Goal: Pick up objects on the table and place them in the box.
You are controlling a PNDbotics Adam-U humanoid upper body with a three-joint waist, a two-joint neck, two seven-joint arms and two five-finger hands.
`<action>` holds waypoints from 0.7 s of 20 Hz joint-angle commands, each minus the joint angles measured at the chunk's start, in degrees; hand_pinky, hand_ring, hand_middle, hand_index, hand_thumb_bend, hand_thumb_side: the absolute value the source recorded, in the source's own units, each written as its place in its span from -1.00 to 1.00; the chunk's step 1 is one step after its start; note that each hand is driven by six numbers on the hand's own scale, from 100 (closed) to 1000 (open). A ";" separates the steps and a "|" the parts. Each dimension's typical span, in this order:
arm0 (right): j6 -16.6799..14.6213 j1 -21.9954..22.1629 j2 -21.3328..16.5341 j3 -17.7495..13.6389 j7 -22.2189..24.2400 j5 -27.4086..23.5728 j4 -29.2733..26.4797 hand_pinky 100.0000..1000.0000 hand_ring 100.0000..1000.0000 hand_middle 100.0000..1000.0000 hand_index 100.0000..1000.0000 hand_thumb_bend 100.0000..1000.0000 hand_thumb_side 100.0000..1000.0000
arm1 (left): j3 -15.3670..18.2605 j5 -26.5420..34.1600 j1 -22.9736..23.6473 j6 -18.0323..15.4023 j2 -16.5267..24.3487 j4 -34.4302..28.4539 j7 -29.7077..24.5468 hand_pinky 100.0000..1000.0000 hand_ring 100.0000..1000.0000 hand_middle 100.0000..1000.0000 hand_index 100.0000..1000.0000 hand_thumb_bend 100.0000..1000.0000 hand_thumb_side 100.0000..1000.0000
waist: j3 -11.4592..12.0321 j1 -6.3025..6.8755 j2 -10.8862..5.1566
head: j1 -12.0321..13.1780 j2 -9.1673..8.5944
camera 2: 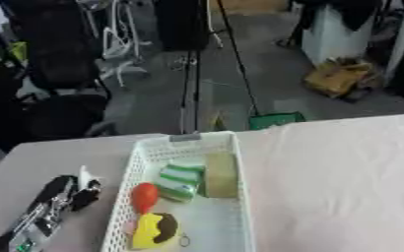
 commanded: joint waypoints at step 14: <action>0.09 -0.26 -0.94 -0.70 -0.46 0.16 -0.89 0.65 0.81 0.62 0.57 -1.00 1.00 | 1.03 11.56 1.46 2.44 2.45 -6.73 -0.17 0.57 -0.13 -0.34 -0.41 -1.00 0.31 | 0.33 -0.92 -0.95 | -0.54 -0.46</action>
